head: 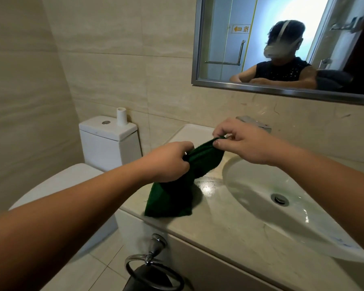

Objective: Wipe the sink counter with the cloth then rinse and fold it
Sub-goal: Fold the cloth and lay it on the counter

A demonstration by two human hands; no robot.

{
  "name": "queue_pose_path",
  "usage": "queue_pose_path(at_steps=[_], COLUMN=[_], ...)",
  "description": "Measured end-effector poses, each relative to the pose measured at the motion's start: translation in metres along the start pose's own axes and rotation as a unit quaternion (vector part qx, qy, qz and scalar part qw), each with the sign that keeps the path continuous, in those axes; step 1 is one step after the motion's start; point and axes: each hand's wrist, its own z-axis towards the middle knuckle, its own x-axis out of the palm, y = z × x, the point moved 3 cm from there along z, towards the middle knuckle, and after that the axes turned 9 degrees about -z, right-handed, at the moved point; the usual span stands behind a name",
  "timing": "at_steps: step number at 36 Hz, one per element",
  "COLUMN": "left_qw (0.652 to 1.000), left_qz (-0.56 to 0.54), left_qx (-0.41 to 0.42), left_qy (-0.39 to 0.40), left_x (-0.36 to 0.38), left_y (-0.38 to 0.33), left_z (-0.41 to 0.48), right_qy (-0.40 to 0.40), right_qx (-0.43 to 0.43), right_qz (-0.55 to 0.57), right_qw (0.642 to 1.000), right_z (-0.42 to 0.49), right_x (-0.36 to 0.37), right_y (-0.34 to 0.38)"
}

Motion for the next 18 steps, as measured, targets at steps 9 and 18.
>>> queue_pose_path(at_steps=[9,18], left_qw=[0.989,0.982], left_qz=[-0.129,-0.147], left_qx=[0.067,0.047], left_qy=[-0.009,0.112], left_x=[-0.024,-0.076], left_y=[0.007,0.043], left_z=[-0.015,-0.009], right_qy=[0.009,-0.042], right_qx=[0.044,0.064], right_qz=[0.339,0.409], right_qw=[0.940,0.909], right_z=[-0.006,-0.002], right_x=[-0.004,-0.020], right_y=[0.006,-0.005])
